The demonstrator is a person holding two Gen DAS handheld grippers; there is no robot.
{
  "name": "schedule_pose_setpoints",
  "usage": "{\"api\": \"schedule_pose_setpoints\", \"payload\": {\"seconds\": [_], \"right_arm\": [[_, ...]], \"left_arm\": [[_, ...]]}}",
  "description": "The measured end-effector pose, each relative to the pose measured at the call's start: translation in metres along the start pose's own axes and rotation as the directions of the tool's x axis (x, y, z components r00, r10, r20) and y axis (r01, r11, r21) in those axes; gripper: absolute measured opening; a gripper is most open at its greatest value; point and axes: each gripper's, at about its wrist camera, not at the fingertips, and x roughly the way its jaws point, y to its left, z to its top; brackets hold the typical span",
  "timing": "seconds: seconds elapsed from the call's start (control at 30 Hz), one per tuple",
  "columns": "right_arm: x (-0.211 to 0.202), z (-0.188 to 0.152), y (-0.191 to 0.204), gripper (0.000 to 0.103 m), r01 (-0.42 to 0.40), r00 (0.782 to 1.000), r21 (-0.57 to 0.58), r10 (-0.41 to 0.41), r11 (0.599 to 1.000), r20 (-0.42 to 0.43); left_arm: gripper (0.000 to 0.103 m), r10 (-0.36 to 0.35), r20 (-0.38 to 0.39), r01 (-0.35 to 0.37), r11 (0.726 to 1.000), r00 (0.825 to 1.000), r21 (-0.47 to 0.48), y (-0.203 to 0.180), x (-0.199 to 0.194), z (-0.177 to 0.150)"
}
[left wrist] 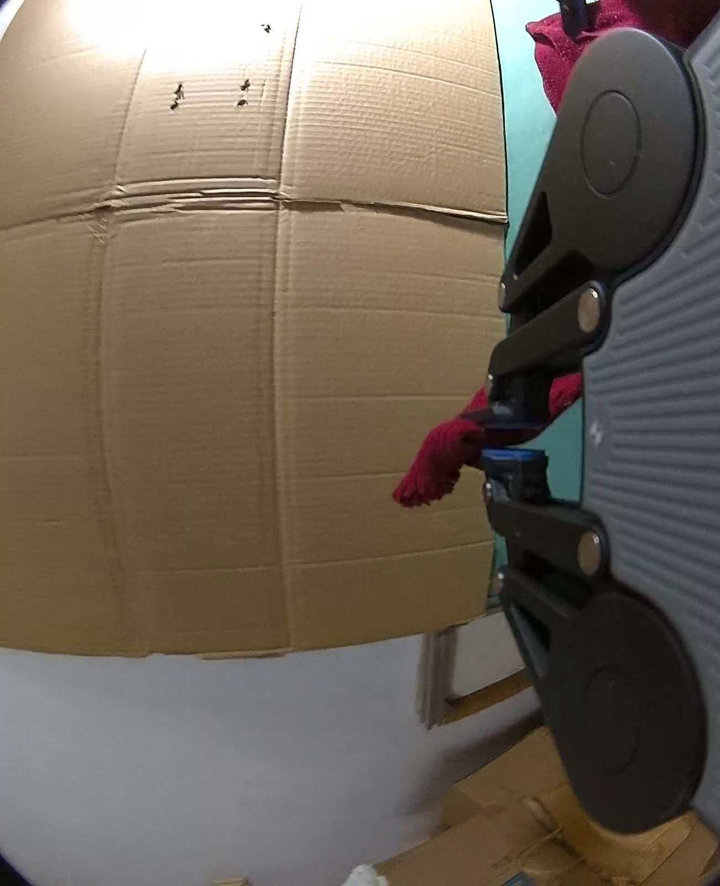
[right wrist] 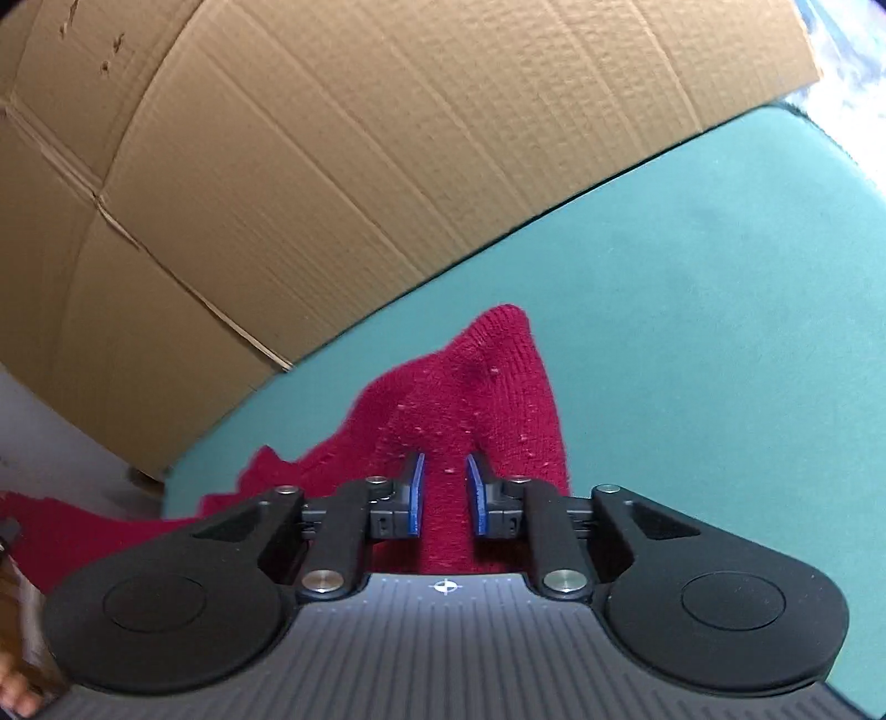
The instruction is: Fold clothes
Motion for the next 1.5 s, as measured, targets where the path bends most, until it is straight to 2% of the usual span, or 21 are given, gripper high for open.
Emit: {"api": "schedule_pose_setpoints", "payload": {"seconds": [0.07, 0.17, 0.23, 0.3, 0.33, 0.43, 0.47, 0.53, 0.6, 0.7, 0.77, 0.87, 0.9, 0.93, 1.0, 1.07, 1.17, 1.27, 1.33, 1.37, 1.5], "right_arm": [[-0.015, 0.0, -0.003, 0.024, -0.066, 0.997, 0.028, 0.065, 0.997, 0.04], [-0.01, -0.001, -0.009, 0.026, 0.013, 1.0, 0.025, -0.013, 1.0, 0.005], [-0.002, -0.003, -0.012, 0.008, 0.069, 0.997, 0.006, -0.069, 0.998, -0.023], [-0.005, -0.005, -0.013, 0.009, 0.076, 0.997, 0.026, -0.075, 0.997, -0.019], [-0.01, -0.007, -0.013, 0.017, 0.064, 0.998, 0.035, -0.063, 0.997, -0.01], [-0.048, -0.016, -0.012, 0.021, -0.045, 0.998, 0.047, 0.044, 0.998, 0.034], [-0.063, -0.023, -0.013, 0.021, -0.054, 0.998, 0.035, 0.053, 0.998, 0.034], [-0.1, -0.05, -0.006, 0.023, -0.028, 0.999, -0.044, 0.03, 0.999, 0.036], [-0.138, -0.086, 0.007, 0.023, 0.035, 0.999, -0.158, -0.028, 0.987, 0.042], [-0.185, -0.153, 0.023, 0.023, 0.122, 0.992, -0.312, -0.119, 0.942, 0.03], [-0.219, -0.201, 0.028, 0.023, 0.172, 0.984, -0.414, -0.18, 0.894, 0.021], [-0.25, -0.27, 0.036, 0.023, 0.207, 0.969, -0.525, -0.247, 0.825, -0.005], [-0.255, -0.289, 0.037, 0.028, 0.216, 0.964, -0.546, -0.264, 0.809, -0.009], [-0.258, -0.301, 0.039, 0.038, 0.231, 0.959, -0.561, -0.284, 0.795, -0.007], [-0.257, -0.323, 0.042, 0.038, 0.259, 0.948, -0.6, -0.319, 0.757, 0.007], [-0.26, -0.336, 0.043, 0.038, 0.317, 0.929, -0.632, -0.366, 0.707, 0.055], [-0.262, -0.348, 0.037, 0.038, 0.356, 0.916, -0.653, -0.388, 0.669, 0.102], [-0.256, -0.349, 0.03, 0.031, 0.371, 0.908, -0.65, -0.407, 0.663, 0.103], [-0.258, -0.353, 0.026, 0.009, 0.374, 0.908, -0.635, -0.407, 0.676, 0.101], [-0.264, -0.354, 0.026, 0.005, 0.37, 0.913, -0.624, -0.395, 0.688, 0.105], [-0.279, -0.353, 0.032, 0.005, 0.331, 0.937, -0.61, -0.329, 0.72, 0.121]], "left_arm": [[0.002, -0.004, 0.012, 0.004, 1.0, 1.0, -0.001, 0.002, -0.005, 0.002], [0.002, -0.019, 0.015, 0.019, 1.0, 1.0, -0.015, 0.004, -0.006, 0.003], [0.002, -0.021, 0.014, 0.021, 1.0, 1.0, -0.017, 0.002, -0.005, 0.001], [0.002, -0.032, 0.034, 0.033, 0.999, 0.999, -0.015, 0.0, -0.011, 0.001], [0.002, -0.037, 0.043, 0.038, 0.999, 0.998, -0.013, -0.001, -0.013, 0.001], [0.002, -0.053, 0.062, 0.053, 0.999, 0.997, -0.003, 0.001, -0.019, 0.004], [0.002, -0.062, 0.055, 0.063, 0.998, 0.997, -0.005, 0.002, -0.017, 0.006], [0.002, -0.087, 0.035, 0.088, 0.996, 0.996, -0.01, 0.002, -0.012, 0.008], [0.002, -0.107, 0.026, 0.107, 0.994, 0.994, 0.015, -0.004, -0.009, 0.007], [0.002, -0.148, 0.034, 0.148, 0.989, 0.988, 0.022, -0.009, -0.009, 0.005], [0.002, -0.176, 0.031, 0.175, 0.984, 0.984, 0.023, -0.012, -0.008, 0.006], [0.002, -0.194, 0.025, 0.192, 0.98, 0.981, 0.059, -0.02, -0.006, 0.005], [0.002, -0.193, 0.023, 0.191, 0.979, 0.981, 0.07, -0.022, -0.006, 0.005], [0.002, -0.193, 0.02, 0.191, 0.979, 0.981, 0.074, -0.024, -0.007, 0.005], [0.002, -0.197, 0.01, 0.195, 0.978, 0.98, 0.071, -0.027, -0.008, 0.005], [0.002, -0.195, 0.007, 0.194, 0.978, 0.981, 0.079, -0.031, -0.01, 0.008], [0.002, -0.183, 0.004, 0.181, 0.979, 0.983, 0.097, -0.037, -0.013, 0.01], [0.002, -0.171, -0.005, 0.17, 0.981, 0.985, 0.092, -0.039, -0.015, 0.013], [0.002, -0.157, -0.009, 0.157, 0.984, 0.988, 0.087, -0.04, -0.018, 0.016], [0.002, -0.147, -0.008, 0.148, 0.985, 0.989, 0.087, -0.041, -0.02, 0.018], [0.002, -0.118, 0.0, 0.118, 0.991, 0.993, 0.061, -0.04, -0.029, 0.034]]}}
